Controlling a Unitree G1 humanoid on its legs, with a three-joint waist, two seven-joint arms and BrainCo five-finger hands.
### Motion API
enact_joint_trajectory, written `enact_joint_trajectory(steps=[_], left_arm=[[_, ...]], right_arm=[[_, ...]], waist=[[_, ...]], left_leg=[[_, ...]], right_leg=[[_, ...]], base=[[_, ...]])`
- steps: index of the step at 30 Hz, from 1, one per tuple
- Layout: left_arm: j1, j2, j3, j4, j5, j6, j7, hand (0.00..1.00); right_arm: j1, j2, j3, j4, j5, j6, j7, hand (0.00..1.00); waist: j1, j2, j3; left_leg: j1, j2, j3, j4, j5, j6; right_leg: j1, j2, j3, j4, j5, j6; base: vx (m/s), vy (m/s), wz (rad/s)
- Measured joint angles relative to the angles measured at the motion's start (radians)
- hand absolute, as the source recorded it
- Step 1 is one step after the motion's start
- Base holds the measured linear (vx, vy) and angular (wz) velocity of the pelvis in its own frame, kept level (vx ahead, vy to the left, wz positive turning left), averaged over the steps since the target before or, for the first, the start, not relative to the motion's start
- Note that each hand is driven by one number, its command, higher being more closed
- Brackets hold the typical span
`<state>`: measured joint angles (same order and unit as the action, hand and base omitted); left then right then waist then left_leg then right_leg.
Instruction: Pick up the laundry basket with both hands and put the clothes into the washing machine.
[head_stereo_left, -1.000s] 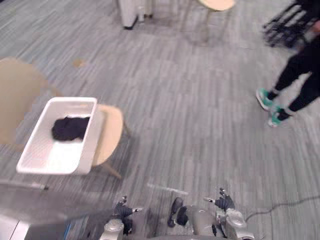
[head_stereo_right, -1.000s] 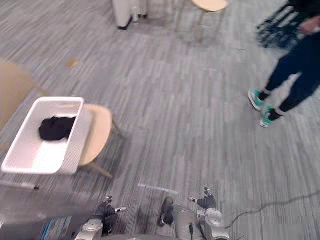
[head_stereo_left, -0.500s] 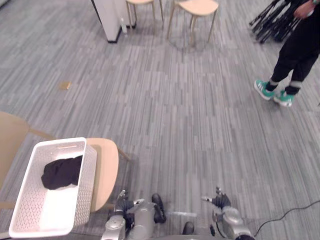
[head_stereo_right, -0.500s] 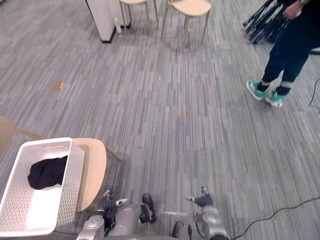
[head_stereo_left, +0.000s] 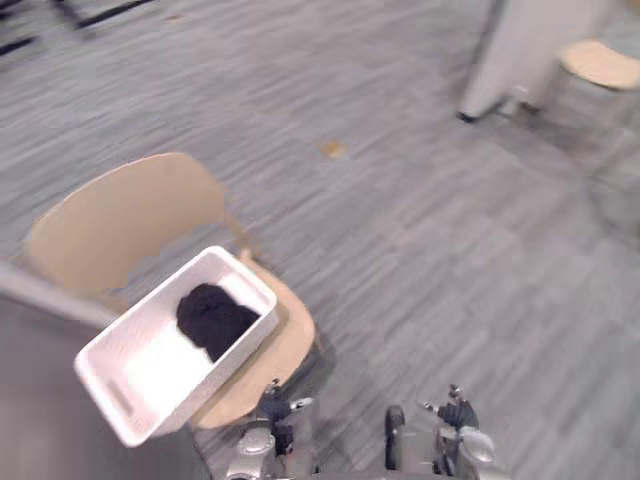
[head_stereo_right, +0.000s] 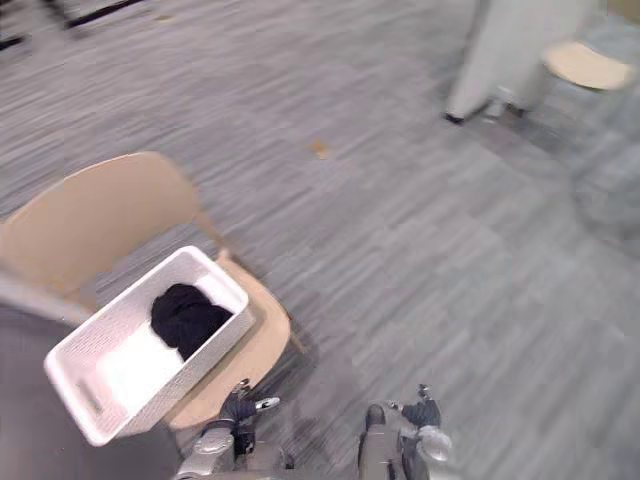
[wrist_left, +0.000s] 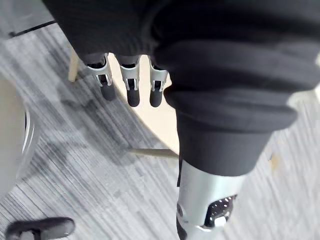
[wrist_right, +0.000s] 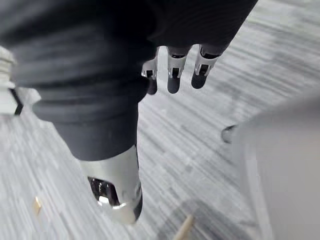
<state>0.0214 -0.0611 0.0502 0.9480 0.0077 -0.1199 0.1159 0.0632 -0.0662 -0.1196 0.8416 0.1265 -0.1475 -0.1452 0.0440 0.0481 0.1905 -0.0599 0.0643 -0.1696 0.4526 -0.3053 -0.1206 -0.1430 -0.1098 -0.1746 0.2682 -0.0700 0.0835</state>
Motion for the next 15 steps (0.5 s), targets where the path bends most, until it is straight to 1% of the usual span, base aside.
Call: enact_joint_trajectory(steps=[1,2,3,4,5,6,7,8,9,10,11,12,13,14,15], left_arm=[[0.000,0.001,0.002,-0.001,-0.002,0.000,0.002,0.00],[-0.001,0.003,-0.007,-0.002,-0.007,0.000,0.006,0.00],[-0.001,0.005,-0.023,-0.002,-0.007,0.000,0.008,0.00],[-0.001,0.011,-0.061,-0.002,-0.006,-0.001,0.016,0.00],[-0.003,0.016,-0.085,-0.002,-0.006,0.000,0.017,0.00],[-0.003,0.018,-0.092,-0.001,-0.004,0.000,0.017,0.00],[-0.004,0.034,-0.094,-0.006,-0.001,-0.002,0.018,0.00],[-0.005,0.055,-0.099,-0.004,0.002,-0.004,0.018,0.00],[-0.004,0.067,-0.100,-0.001,0.002,-0.004,0.018,0.00],[-0.003,0.091,-0.100,0.012,0.004,-0.003,0.017,0.00],[-0.002,0.104,-0.100,0.021,0.004,-0.003,0.018,0.00],[0.000,0.114,-0.100,0.036,0.004,-0.003,0.018,0.00],[0.002,0.115,-0.101,0.039,0.004,-0.003,0.018,0.00],[0.005,0.123,-0.102,0.044,0.006,-0.002,0.017,0.00],[0.007,0.142,-0.125,0.045,0.007,0.000,0.018,0.00]], right_arm=[[0.001,0.001,0.000,-0.004,0.003,-0.004,-0.004,0.00],[-0.002,0.000,-0.001,-0.002,0.005,-0.005,-0.008,0.00],[-0.003,-0.003,-0.001,0.000,0.011,-0.006,-0.009,0.00],[-0.008,-0.011,-0.003,0.010,0.020,-0.006,-0.010,0.00],[-0.012,-0.019,-0.007,0.017,0.020,-0.007,-0.011,0.00],[-0.013,-0.024,-0.011,0.022,0.020,-0.006,-0.014,0.00],[-0.021,-0.025,-0.013,0.042,0.020,-0.003,-0.025,0.00],[-0.021,-0.005,-0.014,0.043,0.020,-0.004,-0.027,0.00],[-0.018,0.008,-0.019,0.044,0.020,-0.004,-0.027,0.00],[-0.009,0.028,-0.030,0.044,0.019,-0.003,-0.027,0.00],[-0.005,0.030,-0.033,0.044,0.018,-0.003,-0.027,0.00],[-0.007,0.026,-0.045,0.041,0.000,-0.001,-0.030,0.00],[-0.008,0.022,-0.044,0.035,-0.005,0.000,-0.030,0.00],[-0.010,0.019,-0.039,0.015,-0.024,0.001,-0.032,0.00],[-0.003,0.019,-0.028,-0.035,-0.053,0.002,-0.039,0.00]], waist=[[0.002,0.000,0.000],[0.001,-0.005,0.000],[0.000,-0.011,-0.002],[-0.003,-0.017,-0.009],[-0.007,-0.013,-0.012],[-0.006,-0.010,-0.015],[0.004,-0.023,-0.022],[0.001,-0.043,-0.025],[-0.001,-0.052,-0.029],[-0.003,-0.069,-0.038],[-0.003,-0.074,-0.041],[-0.003,-0.071,-0.040],[-0.003,-0.069,-0.041],[-0.004,-0.071,-0.040],[-0.017,-0.082,-0.032]], left_leg=[[-0.006,0.024,0.055,-0.003,0.004,-0.009],[-0.018,0.061,0.179,-0.029,0.004,-0.007],[-0.024,0.077,0.258,-0.045,0.007,-0.002],[-0.036,0.111,0.454,-0.091,0.025,0.026],[-0.040,0.136,0.601,-0.123,0.106,0.081],[-0.043,0.141,0.648,-0.125,0.114,0.080],[-0.056,0.122,0.671,-0.120,0.120,0.088],[-0.063,0.098,0.651,-0.122,0.124,0.095],[-0.065,0.083,0.630,-0.125,0.126,0.099],[-0.063,0.057,0.600,-0.132,0.128,0.101],[-0.056,0.040,0.582,-0.139,0.129,0.105],[-0.030,0.021,0.577,-0.161,0.127,0.114],[-0.018,0.015,0.572,-0.172,0.124,0.119],[0.004,-0.001,0.552,-0.192,0.115,0.133],[0.028,-0.027,0.501,-0.210,0.102,0.153]], right_leg=[[0.027,-0.003,-0.034,-0.015,-0.001,-0.001],[0.077,-0.016,-0.098,-0.045,-0.001,-0.002],[0.098,-0.030,-0.134,-0.057,-0.001,-0.002],[0.129,-0.055,-0.210,-0.075,-0.002,0.000],[0.154,-0.071,-0.269,-0.083,-0.011,0.014],[0.162,-0.078,-0.297,-0.082,-0.020,0.027],[0.176,-0.104,-0.342,-0.089,-0.022,0.031],[0.199,-0.118,-0.381,-0.100,-0.023,0.031],[0.212,-0.120,-0.404,-0.104,-0.022,0.031],[0.234,-0.136,-0.432,-0.103,-0.022,0.033],[0.245,-0.154,-0.448,-0.080,-0.021,0.035],[0.231,-0.197,-0.452,0.032,-0.023,0.038],[0.217,-0.217,-0.448,0.089,-0.023,0.038],[0.179,-0.263,-0.424,0.226,-0.022,0.035],[0.075,-0.307,-0.299,0.452,-0.019,-0.014]], base=[[0.17,-0.160,1.98],[0.09,-0.061,1.61],[0.10,-0.033,2.01],[0.08,0.018,1.86],[0.13,0.060,1.78],[0.11,0.137,1.43],[0.11,0.188,1.16],[0.08,0.171,1.04],[0.10,0.132,0.95],[0.13,0.110,0.82],[0.15,0.139,0.89],[0.13,0.167,0.61],[0.09,0.148,0.53],[0.11,0.151,0.65],[0.08,0.085,0.65]])
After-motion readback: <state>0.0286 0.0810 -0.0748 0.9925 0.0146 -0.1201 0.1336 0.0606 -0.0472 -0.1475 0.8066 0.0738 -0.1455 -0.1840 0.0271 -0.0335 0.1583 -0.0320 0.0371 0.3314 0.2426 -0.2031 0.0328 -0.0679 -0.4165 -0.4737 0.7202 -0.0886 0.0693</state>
